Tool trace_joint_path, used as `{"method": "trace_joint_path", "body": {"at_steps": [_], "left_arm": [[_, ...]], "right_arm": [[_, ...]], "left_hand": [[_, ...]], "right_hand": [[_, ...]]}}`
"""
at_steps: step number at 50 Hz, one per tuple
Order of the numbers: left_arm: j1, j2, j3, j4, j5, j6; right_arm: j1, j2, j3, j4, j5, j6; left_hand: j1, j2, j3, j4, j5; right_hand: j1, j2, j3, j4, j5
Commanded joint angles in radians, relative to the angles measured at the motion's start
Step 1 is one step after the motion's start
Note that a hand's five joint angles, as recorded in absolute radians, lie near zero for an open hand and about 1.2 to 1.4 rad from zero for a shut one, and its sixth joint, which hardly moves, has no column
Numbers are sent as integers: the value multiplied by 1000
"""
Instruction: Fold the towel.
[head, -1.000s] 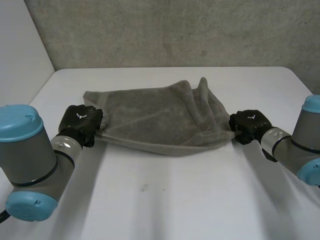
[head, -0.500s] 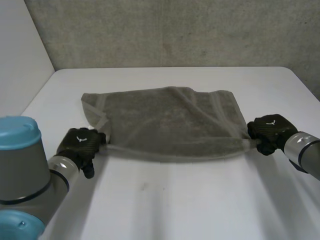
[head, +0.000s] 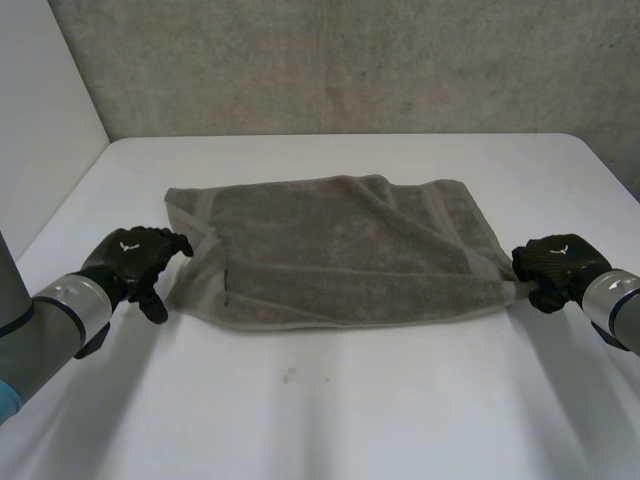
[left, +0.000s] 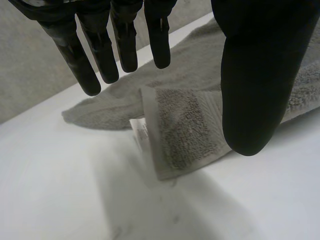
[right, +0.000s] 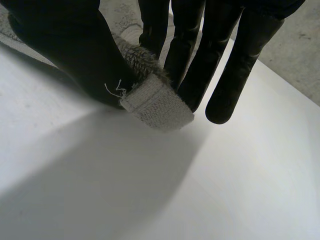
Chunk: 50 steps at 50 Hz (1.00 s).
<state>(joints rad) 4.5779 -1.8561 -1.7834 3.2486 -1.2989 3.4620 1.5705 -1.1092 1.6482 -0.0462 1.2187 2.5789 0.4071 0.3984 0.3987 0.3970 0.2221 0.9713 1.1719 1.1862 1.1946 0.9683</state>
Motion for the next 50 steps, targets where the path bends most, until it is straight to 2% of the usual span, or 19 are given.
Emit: {"method": "trace_joint_path", "body": {"at_steps": [1, 5, 12, 18, 22, 32, 35, 37, 38, 40, 46, 50], "left_arm": [[-17, -55, -1, 25, 6, -15], [-27, -74, -2, 45, 4, -23], [-97, -109, -16, 105, 3, -32], [-112, -124, -14, 166, 0, -32], [-122, -166, 5, 207, 0, -31], [-125, -241, 64, 214, -2, -30], [-125, -252, 68, 215, -2, -29], [-123, -253, 73, 215, -2, -27], [-123, -253, 73, 215, -2, -27], [-119, -252, 75, 215, -5, -24], [-120, -235, 67, 211, -26, -23], [-122, -111, 32, 177, -86, -23]], "right_arm": [[2, 6, 5, -1, 1, -2], [3, 14, 8, -1, 1, -6], [3, 20, 10, -1, 1, -11], [3, 22, 12, -1, 1, -11], [3, 22, 13, -1, 1, -11], [3, 22, 16, -1, 1, -11], [3, 22, 16, -1, 1, -11], [3, 28, 16, -1, 1, -11], [3, 28, 16, -1, 1, -11], [3, 28, 15, -1, 1, -14], [3, 16, 16, 2, 1, -17], [0, -4, 10, 23, 8, -19]], "left_hand": [[41, 50, 50, 51, 52], [41, 50, 50, 51, 52], [91, 100, 100, 101, 102], [147, 156, 155, 157, 157], [285, 293, 293, 295, 295], [426, 435, 434, 436, 436], [529, 537, 537, 539, 539], [683, 692, 692, 693, 694], [684, 693, 693, 694, 695], [987, 996, 996, 997, 998], [989, 998, 998, 999, 1000], [989, 998, 998, 999, 1000]], "right_hand": [[425, 224, 210, 202, 253], [425, 224, 210, 202, 253], [425, 224, 210, 202, 253], [425, 224, 210, 202, 253], [425, 224, 210, 202, 253], [425, 224, 210, 202, 253], [425, 224, 210, 202, 253], [425, 224, 210, 202, 253], [425, 224, 210, 202, 253], [425, 224, 210, 202, 253], [425, 224, 210, 202, 253], [425, 224, 210, 202, 253]]}}
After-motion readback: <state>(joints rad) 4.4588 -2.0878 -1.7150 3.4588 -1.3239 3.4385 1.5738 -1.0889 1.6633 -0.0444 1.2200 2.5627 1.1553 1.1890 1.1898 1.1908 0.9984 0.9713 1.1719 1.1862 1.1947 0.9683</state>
